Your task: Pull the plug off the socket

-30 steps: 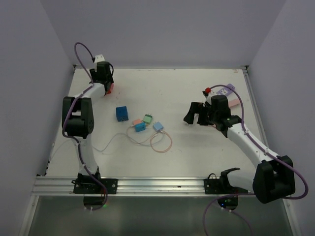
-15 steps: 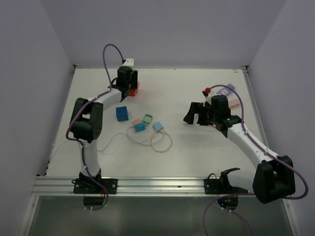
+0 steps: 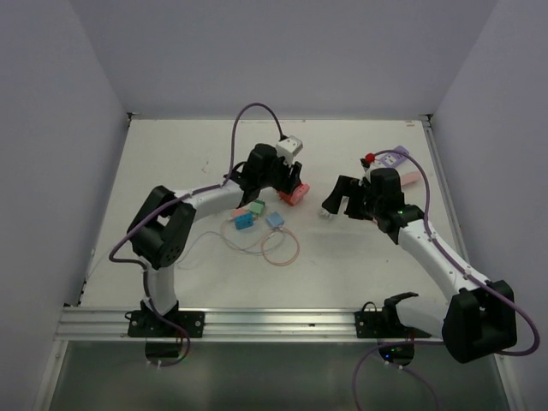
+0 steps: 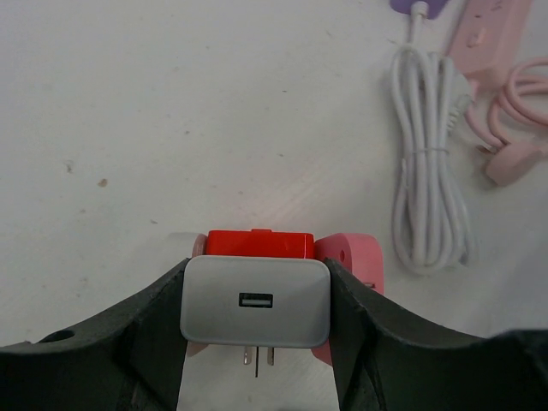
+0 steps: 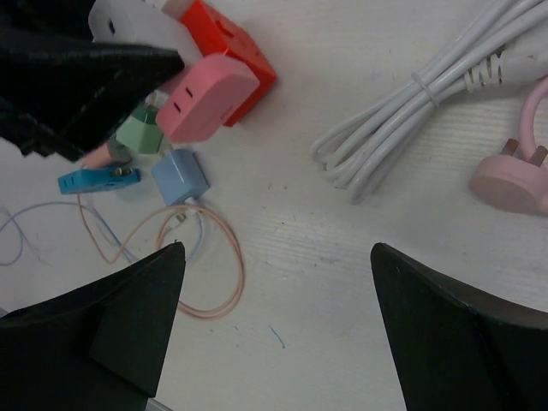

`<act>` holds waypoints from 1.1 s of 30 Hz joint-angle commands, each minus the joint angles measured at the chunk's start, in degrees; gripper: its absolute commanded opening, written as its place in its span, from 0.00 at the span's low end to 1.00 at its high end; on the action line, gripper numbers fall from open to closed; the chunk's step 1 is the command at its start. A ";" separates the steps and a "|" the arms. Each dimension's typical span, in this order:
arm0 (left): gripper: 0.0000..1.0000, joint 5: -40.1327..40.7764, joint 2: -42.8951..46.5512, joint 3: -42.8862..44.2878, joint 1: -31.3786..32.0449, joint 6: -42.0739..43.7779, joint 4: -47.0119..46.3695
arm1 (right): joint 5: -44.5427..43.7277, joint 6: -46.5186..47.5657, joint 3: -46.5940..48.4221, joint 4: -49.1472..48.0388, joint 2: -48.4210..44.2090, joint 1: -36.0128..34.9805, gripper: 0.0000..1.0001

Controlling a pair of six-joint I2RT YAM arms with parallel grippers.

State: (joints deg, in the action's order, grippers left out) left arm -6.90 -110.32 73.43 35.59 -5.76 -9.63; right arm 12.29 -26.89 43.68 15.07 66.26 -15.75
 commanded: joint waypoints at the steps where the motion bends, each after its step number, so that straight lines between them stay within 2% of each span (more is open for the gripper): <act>1: 0.21 -6.36 8.45 -4.15 1.67 2.24 -8.56 | -2.45 -5.09 -0.09 -2.50 -1.22 -0.16 0.93; 10: 0.18 -8.39 14.61 -11.46 4.74 1.80 -11.29 | 3.61 -12.65 0.88 -8.04 4.75 -0.25 0.90; 20: 0.17 -7.43 17.69 -13.93 7.56 3.30 -13.75 | 2.47 -15.12 4.74 -7.78 9.85 -1.91 0.89; 24: 0.16 -5.85 18.30 -13.49 7.65 3.56 -14.37 | 2.91 -15.03 5.45 -6.72 11.52 -2.88 0.88; 33: 0.08 2.41 18.04 -12.87 7.65 2.95 -15.86 | 2.91 -13.45 2.73 -5.58 9.86 -4.20 0.86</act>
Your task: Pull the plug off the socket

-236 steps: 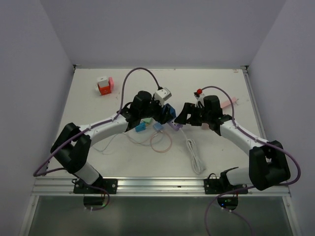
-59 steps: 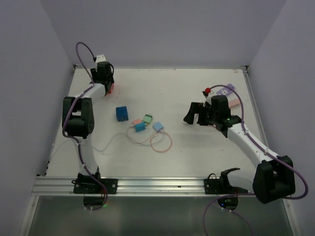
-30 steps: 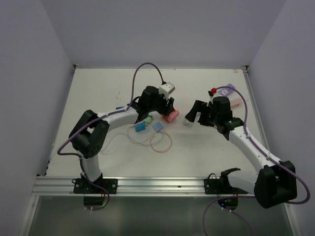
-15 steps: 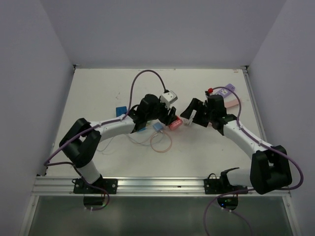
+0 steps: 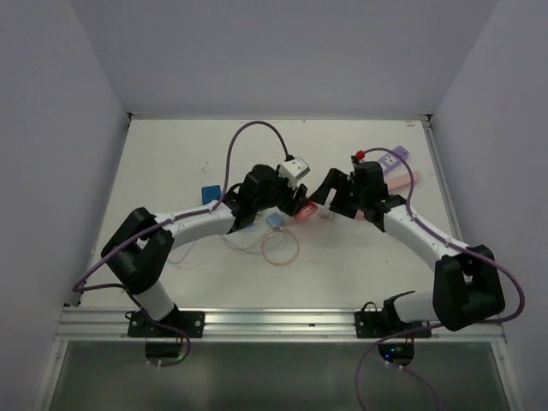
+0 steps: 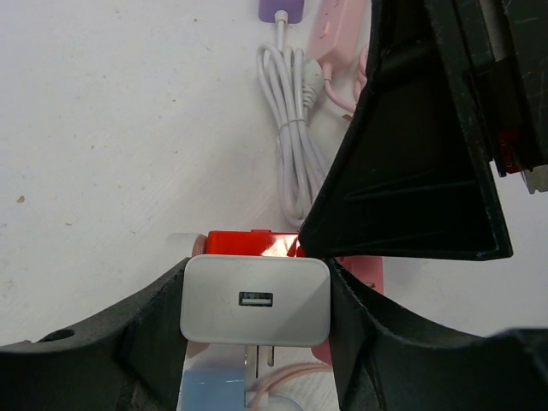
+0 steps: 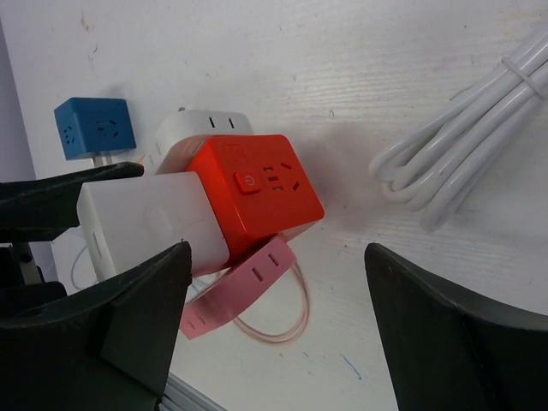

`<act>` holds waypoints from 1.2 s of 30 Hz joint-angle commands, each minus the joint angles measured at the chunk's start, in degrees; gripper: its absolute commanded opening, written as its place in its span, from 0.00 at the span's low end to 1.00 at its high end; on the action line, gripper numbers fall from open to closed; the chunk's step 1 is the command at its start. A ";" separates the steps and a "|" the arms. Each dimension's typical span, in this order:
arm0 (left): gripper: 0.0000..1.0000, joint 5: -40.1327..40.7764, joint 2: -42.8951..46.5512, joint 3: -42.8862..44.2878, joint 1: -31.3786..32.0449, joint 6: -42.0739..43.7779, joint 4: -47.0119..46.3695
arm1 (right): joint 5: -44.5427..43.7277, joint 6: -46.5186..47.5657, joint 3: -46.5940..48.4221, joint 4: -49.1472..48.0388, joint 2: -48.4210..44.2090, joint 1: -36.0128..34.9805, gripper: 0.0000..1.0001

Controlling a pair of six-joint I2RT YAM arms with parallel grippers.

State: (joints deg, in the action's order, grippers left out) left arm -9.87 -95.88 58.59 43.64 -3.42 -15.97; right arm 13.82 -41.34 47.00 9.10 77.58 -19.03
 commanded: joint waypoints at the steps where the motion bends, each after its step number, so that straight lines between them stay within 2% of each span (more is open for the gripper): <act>1: 0.07 6.43 3.59 2.06 -0.40 0.52 -9.70 | 1.47 1.26 -1.12 0.39 -1.73 -0.92 0.85; 9: 0.03 8.99 3.33 2.50 -0.74 -1.85 -10.49 | 1.65 2.76 -5.95 0.74 -3.40 -0.93 0.81; 17: 0.02 4.78 4.82 1.18 -1.63 -2.20 -11.54 | 0.77 5.13 -7.19 1.70 -5.34 -0.92 0.80; 22: 0.02 1.26 7.28 -1.28 -3.12 -1.77 -12.16 | 3.39 7.15 -6.31 1.89 -5.77 -0.92 0.80; 28: 0.02 -3.12 10.18 -4.09 -4.79 -0.89 -11.81 | 6.74 9.17 -1.04 2.59 -8.06 -0.75 0.83; 36: 0.02 -8.32 13.96 -5.59 -5.40 0.43 -10.75 | 12.45 2.68 4.76 -1.36 -5.51 0.30 0.91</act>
State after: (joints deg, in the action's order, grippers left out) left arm -14.46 -85.93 52.84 38.50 -4.64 -19.25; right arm 22.26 -35.70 48.60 10.48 71.61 -19.27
